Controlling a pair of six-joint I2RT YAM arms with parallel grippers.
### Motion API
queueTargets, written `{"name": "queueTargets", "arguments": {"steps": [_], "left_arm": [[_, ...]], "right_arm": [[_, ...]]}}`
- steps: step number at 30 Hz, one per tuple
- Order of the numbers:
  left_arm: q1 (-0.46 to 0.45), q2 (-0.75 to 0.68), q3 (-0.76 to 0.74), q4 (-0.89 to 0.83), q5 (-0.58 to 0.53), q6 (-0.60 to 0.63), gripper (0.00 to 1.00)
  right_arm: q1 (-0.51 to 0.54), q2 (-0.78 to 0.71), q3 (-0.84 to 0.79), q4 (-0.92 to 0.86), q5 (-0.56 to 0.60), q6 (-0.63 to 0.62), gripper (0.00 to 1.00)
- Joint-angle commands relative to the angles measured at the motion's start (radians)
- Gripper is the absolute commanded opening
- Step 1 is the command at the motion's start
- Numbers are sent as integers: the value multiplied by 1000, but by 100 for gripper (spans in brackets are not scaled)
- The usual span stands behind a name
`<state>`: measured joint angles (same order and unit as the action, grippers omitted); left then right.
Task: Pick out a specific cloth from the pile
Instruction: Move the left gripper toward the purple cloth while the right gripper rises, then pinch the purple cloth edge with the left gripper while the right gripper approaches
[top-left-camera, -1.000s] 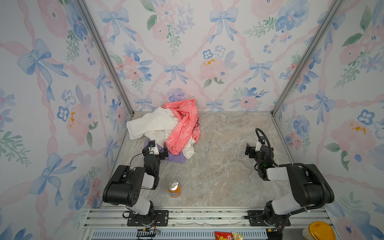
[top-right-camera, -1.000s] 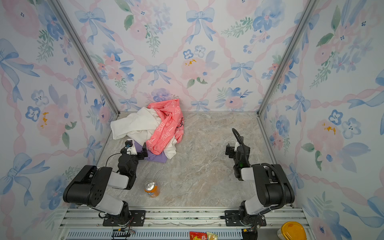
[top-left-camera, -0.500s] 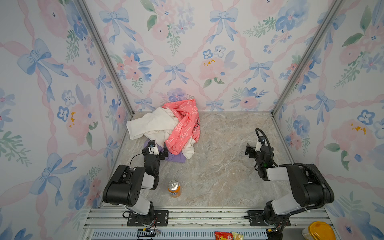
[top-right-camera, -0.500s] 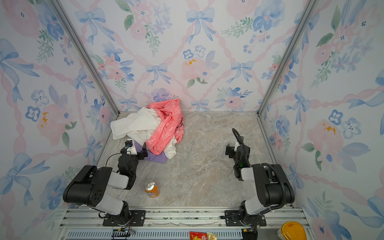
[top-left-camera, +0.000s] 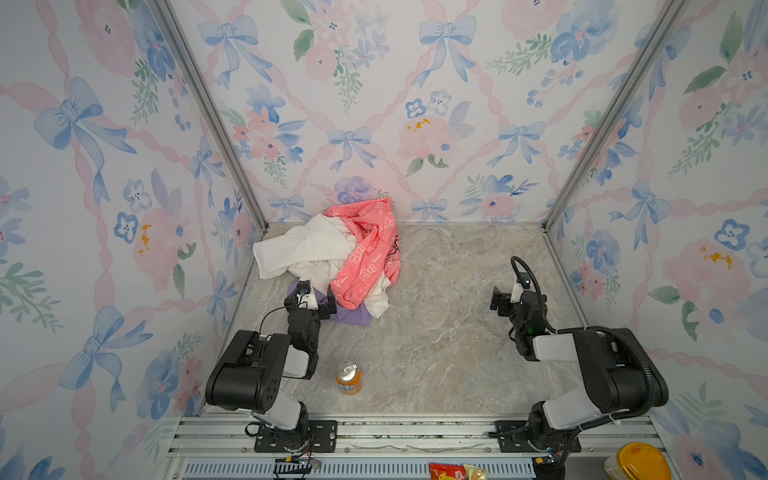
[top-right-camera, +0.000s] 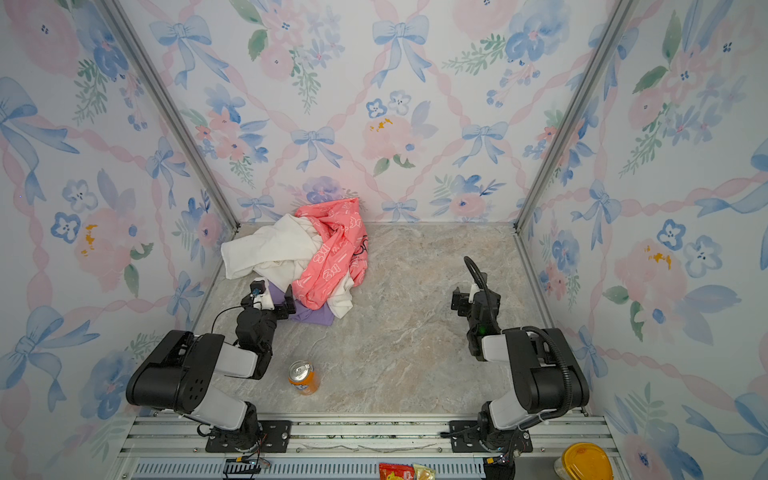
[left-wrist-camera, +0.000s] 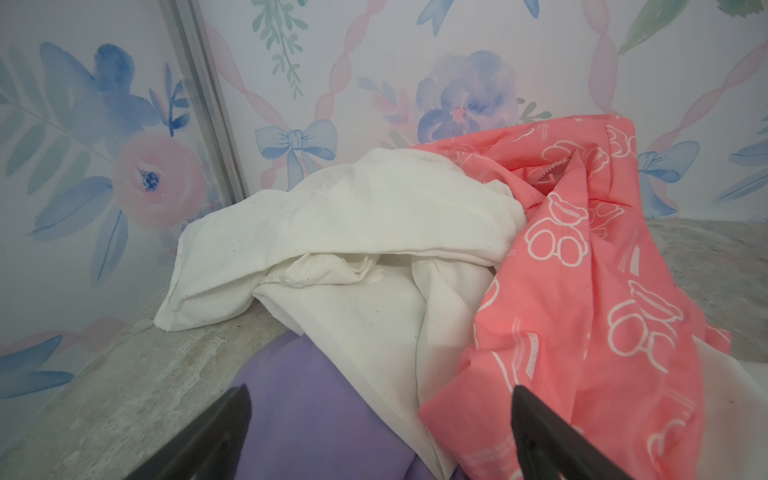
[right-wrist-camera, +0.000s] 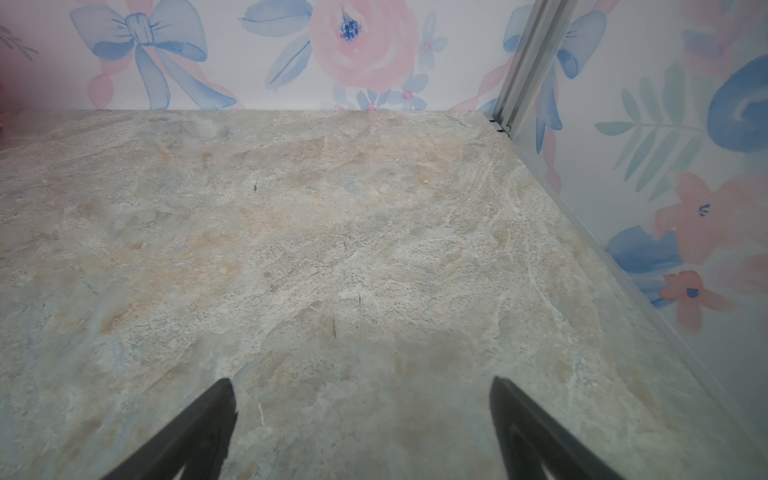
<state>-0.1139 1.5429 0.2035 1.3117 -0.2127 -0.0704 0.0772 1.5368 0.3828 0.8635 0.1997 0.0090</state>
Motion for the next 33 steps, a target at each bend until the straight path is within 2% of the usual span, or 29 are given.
{"name": "queueTargets", "arguments": {"steps": [1, 6, 8, 12, 16, 20, 25, 28, 33], "left_arm": [[-19, -7, -2, 15, -66, 22, 98], [-69, -117, 38, -135, -188, 44, 98], [-85, -179, 83, -275, -255, 23, 98], [-86, -316, 152, -525, -274, -30, 98], [-83, -449, 196, -731, -256, -82, 98], [-68, -522, 251, -934, -211, -164, 98], [-4, -520, 348, -1232, -186, -366, 98], [24, -504, 374, -1304, -124, -453, 98], [31, -463, 427, -1417, -105, -612, 94]], "right_arm": [[22, -61, 50, -80, 45, -30, 97], [58, -153, 167, -347, 60, -68, 97], [75, -182, 192, -385, 57, -114, 97], [108, -235, 258, -496, 39, -174, 97], [148, -287, 333, -616, -22, -179, 97], [219, -319, 397, -706, -93, -215, 97], [327, -311, 497, -813, -215, -226, 97], [404, -289, 548, -848, -280, -224, 97], [528, -225, 638, -886, -353, -213, 97]]}}
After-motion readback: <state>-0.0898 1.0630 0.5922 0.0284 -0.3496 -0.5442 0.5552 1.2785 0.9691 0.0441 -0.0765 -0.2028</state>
